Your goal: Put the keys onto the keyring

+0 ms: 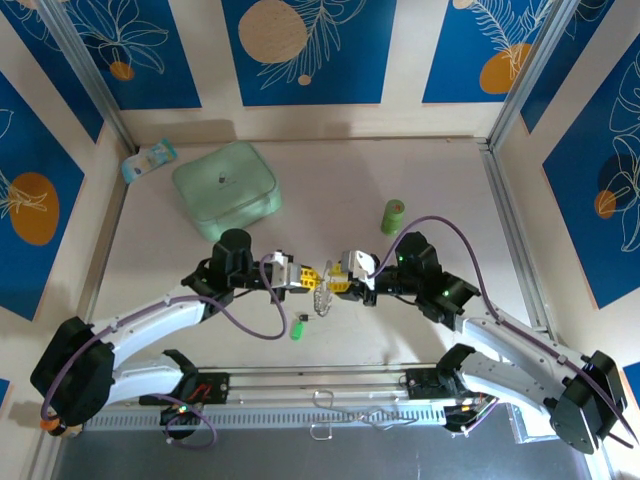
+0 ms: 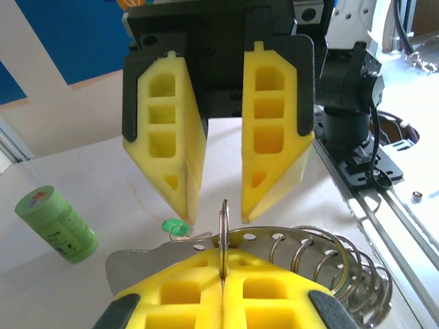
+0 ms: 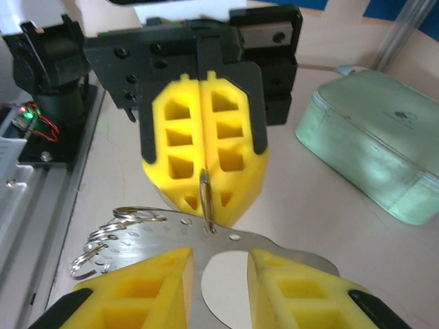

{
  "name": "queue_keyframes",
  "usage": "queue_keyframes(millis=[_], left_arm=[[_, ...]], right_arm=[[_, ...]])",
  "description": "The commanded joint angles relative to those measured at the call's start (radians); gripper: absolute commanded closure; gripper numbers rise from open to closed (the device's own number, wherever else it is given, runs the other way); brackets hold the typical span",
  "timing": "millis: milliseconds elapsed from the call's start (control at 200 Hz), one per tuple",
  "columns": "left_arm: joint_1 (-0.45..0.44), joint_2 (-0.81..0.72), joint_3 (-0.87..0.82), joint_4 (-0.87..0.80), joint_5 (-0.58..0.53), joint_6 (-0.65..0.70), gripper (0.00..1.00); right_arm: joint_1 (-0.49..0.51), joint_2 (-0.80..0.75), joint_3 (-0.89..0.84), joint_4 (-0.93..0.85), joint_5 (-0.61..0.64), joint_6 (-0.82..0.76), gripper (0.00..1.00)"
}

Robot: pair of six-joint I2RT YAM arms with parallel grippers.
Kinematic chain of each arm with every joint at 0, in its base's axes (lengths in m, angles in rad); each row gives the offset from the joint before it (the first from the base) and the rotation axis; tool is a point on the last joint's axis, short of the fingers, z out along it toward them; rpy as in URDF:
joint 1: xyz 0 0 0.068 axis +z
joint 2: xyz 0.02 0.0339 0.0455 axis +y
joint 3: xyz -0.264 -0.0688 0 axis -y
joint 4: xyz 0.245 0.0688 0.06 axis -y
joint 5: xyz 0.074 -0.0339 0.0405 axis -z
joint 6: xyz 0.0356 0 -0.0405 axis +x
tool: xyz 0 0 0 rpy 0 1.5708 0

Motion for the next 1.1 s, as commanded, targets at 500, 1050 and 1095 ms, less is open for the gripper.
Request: queue_keyframes(millis=[500, 1050, 1095], left_arm=[[-0.006, 0.014, -0.012, 0.133, 0.074, -0.058, 1.0], [-0.007, -0.102, 0.058, -0.275, -0.11, 0.141, 0.74], [-0.006, -0.095, 0.064, -0.27, -0.105, 0.136, 0.75]], right_arm=[[0.02, 0.067, 0.024, 0.138, -0.098, 0.058, 1.0], [0.102, 0.143, 0.249, -0.32, 0.207, -0.252, 1.0], [0.112, 0.154, 0.266, -0.335, 0.217, -0.26, 1.0]])
